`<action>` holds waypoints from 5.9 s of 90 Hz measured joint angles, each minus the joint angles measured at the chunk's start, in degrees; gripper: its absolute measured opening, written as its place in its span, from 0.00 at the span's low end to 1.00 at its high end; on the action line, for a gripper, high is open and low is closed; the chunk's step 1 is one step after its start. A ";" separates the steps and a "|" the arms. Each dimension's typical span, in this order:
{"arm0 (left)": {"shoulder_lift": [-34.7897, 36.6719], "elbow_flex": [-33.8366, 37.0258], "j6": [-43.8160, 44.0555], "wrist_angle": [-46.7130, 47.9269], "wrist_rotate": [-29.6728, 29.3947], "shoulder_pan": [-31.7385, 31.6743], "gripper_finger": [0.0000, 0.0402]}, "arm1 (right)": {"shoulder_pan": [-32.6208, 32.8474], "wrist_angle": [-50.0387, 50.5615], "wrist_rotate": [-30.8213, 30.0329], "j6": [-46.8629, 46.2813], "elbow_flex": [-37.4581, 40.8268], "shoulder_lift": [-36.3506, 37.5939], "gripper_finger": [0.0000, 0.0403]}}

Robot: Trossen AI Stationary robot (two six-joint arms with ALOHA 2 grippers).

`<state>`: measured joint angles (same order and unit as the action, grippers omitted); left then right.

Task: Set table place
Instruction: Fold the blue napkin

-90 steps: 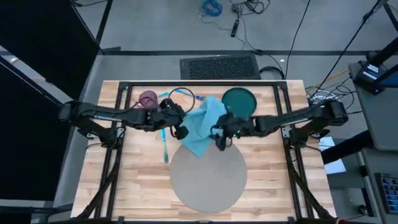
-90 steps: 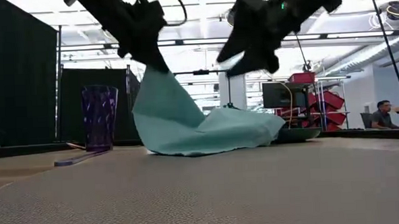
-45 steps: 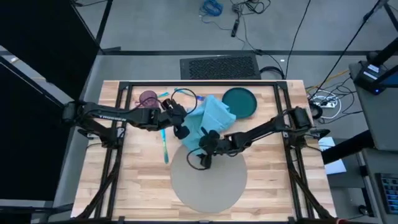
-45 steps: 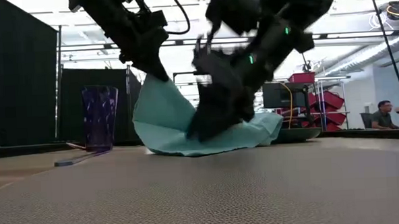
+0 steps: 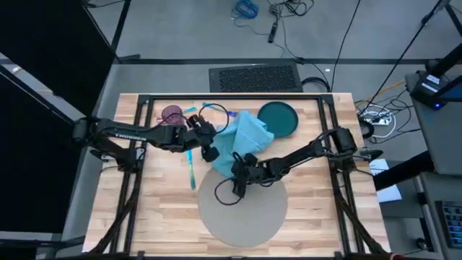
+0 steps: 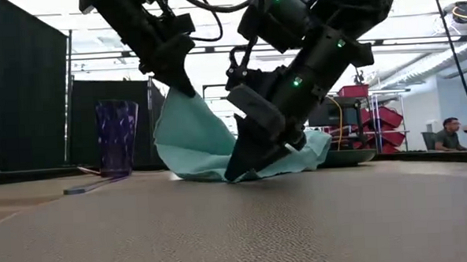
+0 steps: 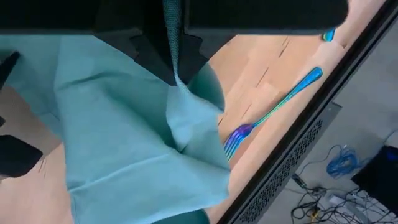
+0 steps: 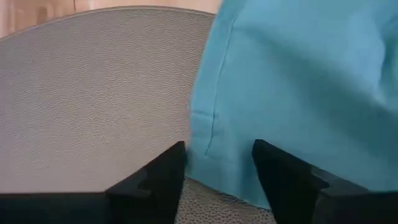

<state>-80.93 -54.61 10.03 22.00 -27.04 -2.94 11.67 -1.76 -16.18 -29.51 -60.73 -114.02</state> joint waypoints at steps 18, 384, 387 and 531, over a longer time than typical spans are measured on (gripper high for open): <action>0.00 0.02 -0.01 0.01 0.01 0.00 0.00 | 1.17 0.05 -2.40 0.44 0.13 0.23 0.06; -32.58 -11.73 9.95 -29.37 -7.13 18.24 0.42 | -5.91 61.13 -22.44 16.82 -37.03 35.06 0.00; -31.97 -11.72 10.32 -29.16 -7.07 18.95 0.42 | -6.09 61.23 -22.43 16.82 -37.03 35.06 0.00; -30.10 -13.88 5.97 -18.03 -8.17 19.25 0.00 | -7.09 60.76 -21.03 16.64 -37.03 35.06 0.00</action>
<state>-111.03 -68.49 16.00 3.97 -35.21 16.31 4.58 59.00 -37.21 -12.86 -97.76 -78.96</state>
